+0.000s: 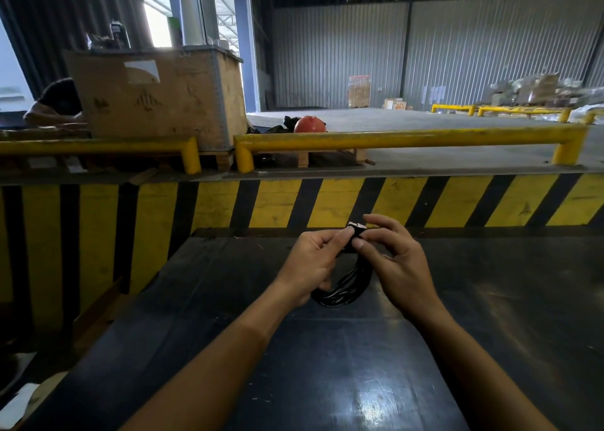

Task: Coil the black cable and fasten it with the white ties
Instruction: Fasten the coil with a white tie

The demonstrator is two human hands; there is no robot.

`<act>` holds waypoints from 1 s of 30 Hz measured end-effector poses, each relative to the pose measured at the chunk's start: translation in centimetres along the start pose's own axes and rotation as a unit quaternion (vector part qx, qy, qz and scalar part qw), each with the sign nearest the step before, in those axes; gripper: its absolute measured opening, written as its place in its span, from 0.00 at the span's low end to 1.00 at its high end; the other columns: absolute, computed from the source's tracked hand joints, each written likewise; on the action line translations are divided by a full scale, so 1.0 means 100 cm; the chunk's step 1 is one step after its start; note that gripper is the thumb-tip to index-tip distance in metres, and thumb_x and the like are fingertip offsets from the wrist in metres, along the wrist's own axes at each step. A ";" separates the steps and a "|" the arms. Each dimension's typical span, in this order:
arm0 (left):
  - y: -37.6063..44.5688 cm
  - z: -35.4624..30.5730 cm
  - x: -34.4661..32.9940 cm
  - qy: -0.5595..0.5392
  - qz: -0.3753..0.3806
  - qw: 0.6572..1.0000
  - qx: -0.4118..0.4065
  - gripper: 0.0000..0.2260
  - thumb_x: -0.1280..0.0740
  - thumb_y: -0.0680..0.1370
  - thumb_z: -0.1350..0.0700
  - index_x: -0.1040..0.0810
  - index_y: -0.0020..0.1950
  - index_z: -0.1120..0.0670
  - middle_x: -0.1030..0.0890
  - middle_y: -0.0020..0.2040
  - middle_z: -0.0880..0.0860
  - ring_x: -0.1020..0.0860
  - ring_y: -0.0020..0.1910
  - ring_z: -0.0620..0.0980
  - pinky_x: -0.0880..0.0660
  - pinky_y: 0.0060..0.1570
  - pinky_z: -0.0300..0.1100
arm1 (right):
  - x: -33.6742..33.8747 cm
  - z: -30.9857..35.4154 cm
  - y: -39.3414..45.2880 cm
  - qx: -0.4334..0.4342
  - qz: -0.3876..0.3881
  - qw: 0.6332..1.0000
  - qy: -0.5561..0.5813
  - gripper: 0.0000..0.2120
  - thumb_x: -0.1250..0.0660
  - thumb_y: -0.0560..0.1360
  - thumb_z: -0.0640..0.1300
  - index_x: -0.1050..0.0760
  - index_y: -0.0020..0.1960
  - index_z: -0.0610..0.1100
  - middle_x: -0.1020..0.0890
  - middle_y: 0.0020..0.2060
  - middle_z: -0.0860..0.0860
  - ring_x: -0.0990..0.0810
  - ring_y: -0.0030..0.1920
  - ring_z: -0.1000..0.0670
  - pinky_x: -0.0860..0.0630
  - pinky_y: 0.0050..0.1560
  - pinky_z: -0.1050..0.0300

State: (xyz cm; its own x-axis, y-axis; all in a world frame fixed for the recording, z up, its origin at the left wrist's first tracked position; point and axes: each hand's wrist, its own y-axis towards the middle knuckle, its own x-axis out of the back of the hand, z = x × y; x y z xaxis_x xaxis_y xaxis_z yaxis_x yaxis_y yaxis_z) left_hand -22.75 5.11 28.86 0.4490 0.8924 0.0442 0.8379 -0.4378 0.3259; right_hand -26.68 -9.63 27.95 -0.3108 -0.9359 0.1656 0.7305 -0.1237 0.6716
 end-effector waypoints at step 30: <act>-0.016 0.063 -0.013 -0.030 -0.069 0.941 0.329 0.14 0.37 0.79 0.48 0.26 0.40 0.57 0.35 0.21 0.48 0.41 0.19 0.43 0.45 0.19 0.35 | 0.011 -0.054 -0.058 -0.051 0.118 0.991 -0.026 0.14 0.26 0.68 0.47 0.24 0.51 0.46 0.17 0.43 0.51 0.18 0.47 0.55 0.23 0.49 0.63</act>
State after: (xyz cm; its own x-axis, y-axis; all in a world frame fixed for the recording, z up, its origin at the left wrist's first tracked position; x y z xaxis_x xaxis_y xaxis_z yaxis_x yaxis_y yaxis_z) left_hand -22.71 3.91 22.35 0.3229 0.9463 -0.0151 0.8914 -0.3095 -0.3311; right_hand -27.97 -11.67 20.34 -0.1528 -0.9251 0.3477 0.8430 0.0616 0.5344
